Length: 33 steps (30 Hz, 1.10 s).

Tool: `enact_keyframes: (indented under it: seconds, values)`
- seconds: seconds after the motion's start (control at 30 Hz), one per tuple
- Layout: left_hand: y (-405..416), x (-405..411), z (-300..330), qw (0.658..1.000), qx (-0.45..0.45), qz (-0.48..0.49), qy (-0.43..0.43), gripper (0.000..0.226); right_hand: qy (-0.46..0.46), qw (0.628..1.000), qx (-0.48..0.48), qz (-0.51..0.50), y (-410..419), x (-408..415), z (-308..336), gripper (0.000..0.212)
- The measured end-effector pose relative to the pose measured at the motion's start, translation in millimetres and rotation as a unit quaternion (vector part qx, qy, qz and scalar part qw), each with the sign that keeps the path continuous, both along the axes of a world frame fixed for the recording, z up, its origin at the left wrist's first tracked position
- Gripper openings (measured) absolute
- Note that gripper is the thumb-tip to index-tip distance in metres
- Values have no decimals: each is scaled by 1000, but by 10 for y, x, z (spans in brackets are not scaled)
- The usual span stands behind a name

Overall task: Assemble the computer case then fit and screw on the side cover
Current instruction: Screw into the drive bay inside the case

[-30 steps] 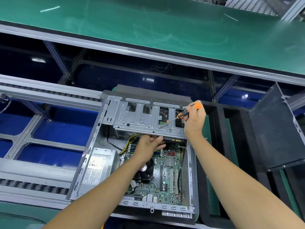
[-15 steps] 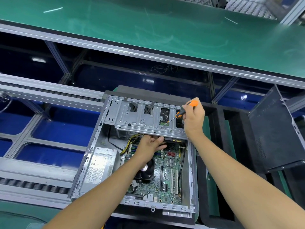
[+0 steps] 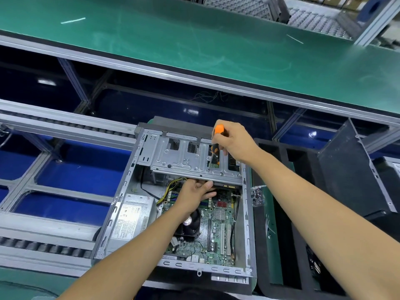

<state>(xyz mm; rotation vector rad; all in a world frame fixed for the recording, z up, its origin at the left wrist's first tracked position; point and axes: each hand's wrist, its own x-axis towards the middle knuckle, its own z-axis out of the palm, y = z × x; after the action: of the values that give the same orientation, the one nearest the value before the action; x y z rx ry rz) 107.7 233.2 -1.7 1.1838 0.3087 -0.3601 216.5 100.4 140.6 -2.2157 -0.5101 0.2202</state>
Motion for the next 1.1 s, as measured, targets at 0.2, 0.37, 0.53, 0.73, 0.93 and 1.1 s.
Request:
enact_keyframes:
  seconds: [0.2, 0.37, 0.53, 0.73, 0.93, 1.1]
  values:
    - [8, -4, 29, 1000, -7, -1, -12, 9, 67, 977, -159, 123, 9, 157, 443, 6]
    - [12, -1, -23, 1000, -8, -7, -20, 10, -15, 924, -328, 197, 174, 148, 558, 24]
    - [18, 32, -96, 1000, -11, -6, -22, 14, -87, 865, -428, 247, 204, 157, 599, 23]
    - [26, 61, -194, 1000, 4, -16, -27, 23, -78, 887, -415, 188, 179, 163, 577, 8]
    - [28, 67, -224, 999, 6, -18, -32, 29, -128, 850, -475, 187, 301, 147, 576, 11]
    - [47, 69, -248, 999, 7, -25, -31, 30, -173, 806, -476, 307, 282, 136, 681, 19]
